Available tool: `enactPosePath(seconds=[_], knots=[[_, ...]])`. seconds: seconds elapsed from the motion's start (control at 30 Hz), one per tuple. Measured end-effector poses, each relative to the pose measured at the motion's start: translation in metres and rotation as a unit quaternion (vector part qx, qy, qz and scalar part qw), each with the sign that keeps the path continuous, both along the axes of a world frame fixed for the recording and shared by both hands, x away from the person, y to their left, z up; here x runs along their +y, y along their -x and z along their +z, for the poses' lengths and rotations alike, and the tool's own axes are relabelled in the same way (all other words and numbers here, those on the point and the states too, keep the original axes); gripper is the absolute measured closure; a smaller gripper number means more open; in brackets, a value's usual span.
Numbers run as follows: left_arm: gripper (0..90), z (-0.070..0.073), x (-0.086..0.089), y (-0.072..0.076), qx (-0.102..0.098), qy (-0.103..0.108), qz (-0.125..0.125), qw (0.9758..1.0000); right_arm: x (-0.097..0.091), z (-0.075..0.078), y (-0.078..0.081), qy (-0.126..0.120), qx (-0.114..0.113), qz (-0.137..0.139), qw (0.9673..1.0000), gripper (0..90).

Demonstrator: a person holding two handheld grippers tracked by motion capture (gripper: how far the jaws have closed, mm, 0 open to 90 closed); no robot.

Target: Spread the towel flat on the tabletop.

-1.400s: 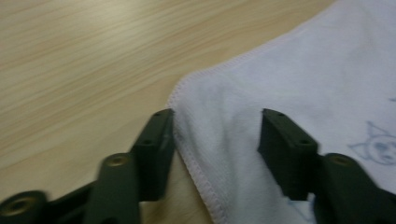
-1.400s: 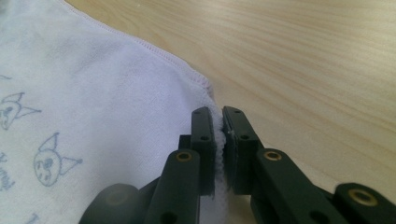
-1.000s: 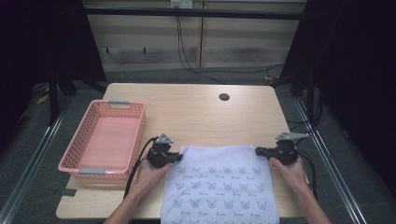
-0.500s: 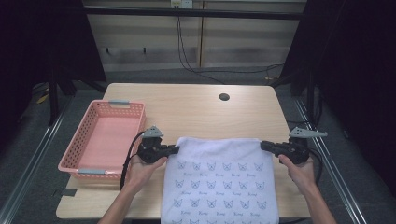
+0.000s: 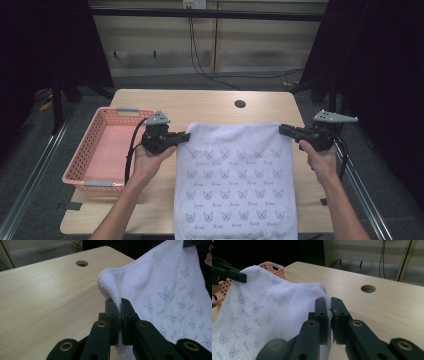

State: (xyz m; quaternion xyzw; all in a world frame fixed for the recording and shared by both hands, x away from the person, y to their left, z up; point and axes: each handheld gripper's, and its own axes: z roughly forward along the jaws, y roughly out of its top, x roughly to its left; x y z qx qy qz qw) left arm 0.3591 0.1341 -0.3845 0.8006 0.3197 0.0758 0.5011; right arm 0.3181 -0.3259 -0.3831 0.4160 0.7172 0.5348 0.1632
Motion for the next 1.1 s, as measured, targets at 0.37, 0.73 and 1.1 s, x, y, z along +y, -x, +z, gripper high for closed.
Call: enactPosePath(seconds=[0.37, 0.73, 1.1], knots=[[86.6, 0.025, 0.011, -0.035, -0.018, 0.011, 0.030, 0.9993, -0.009, 0.026, -0.031, 0.011, -0.010, -0.017, 0.9997, 84.9], [86.7, 0.054, 0.010, -0.066, -0.041, 0.033, 0.051, 0.9973, -0.004, 0.058, -0.072, 0.015, -0.022, -0.041, 0.9988, 85.3], [86.7, 0.049, 0.010, -0.049, -0.043, 0.013, 0.039, 0.9982, 0.001, 0.060, -0.065, 0.013, -0.024, -0.025, 0.9993, 85.4]])
